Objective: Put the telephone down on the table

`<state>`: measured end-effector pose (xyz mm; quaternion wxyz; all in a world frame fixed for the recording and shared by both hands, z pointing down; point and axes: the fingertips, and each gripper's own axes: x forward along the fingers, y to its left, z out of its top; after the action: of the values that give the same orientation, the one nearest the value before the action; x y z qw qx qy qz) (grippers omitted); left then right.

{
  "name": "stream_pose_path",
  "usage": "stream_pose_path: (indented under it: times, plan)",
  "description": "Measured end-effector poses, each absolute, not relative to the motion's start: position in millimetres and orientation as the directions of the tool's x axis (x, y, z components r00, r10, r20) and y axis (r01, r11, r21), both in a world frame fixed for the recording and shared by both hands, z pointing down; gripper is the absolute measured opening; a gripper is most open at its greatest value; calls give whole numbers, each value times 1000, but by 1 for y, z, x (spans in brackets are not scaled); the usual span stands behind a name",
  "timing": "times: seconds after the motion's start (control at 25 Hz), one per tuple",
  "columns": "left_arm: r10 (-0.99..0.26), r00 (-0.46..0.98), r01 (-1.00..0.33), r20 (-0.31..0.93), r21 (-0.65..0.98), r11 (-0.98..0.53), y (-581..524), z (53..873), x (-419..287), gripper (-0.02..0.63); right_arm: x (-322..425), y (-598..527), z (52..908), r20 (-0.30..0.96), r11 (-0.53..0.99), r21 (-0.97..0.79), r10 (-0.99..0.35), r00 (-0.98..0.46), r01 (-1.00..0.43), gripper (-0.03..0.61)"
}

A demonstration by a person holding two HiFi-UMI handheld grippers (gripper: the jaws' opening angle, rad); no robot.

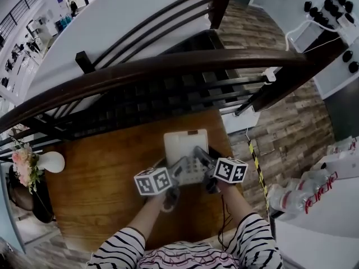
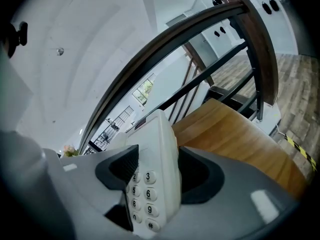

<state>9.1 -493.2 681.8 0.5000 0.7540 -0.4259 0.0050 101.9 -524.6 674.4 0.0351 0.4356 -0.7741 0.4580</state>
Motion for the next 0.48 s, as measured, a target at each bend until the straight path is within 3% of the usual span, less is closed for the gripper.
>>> stream_pose_path:
  times: [0.48]
  plan:
    - [-680, 543, -683, 492, 731, -17, -547, 713, 15, 382, 103, -586, 697, 478, 273, -653, -575, -664, -707, 249]
